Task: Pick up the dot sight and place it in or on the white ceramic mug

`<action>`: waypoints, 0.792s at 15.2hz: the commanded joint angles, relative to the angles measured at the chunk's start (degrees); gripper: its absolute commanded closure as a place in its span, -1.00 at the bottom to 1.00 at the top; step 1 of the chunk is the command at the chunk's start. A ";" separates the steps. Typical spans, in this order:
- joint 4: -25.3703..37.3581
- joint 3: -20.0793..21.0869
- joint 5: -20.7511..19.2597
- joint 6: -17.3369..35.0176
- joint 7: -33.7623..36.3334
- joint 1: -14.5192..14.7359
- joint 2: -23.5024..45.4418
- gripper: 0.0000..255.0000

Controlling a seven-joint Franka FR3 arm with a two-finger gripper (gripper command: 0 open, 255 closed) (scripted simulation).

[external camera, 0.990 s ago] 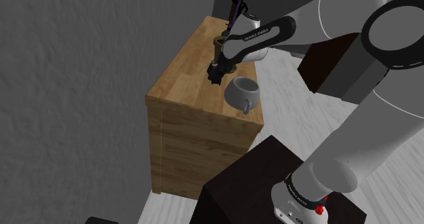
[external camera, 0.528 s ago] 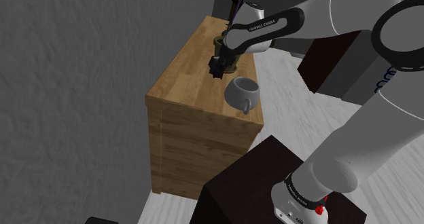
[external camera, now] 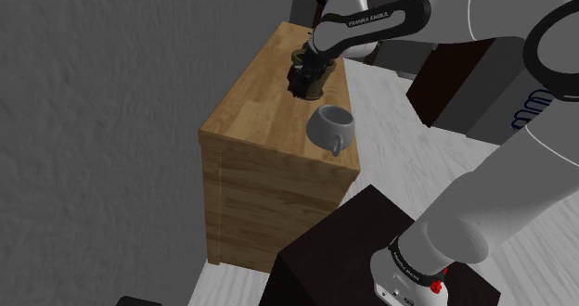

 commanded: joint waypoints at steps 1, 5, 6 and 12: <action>1.21 -0.04 -0.03 -1.60 -0.07 -0.04 -0.37 1.00; 3.30 0.00 -0.21 -4.64 0.08 -0.04 -1.32 1.00; 3.85 0.01 -0.25 -5.40 0.12 -0.04 -1.53 1.00; 7.43 0.07 -0.42 -9.97 0.27 -0.03 -2.53 1.00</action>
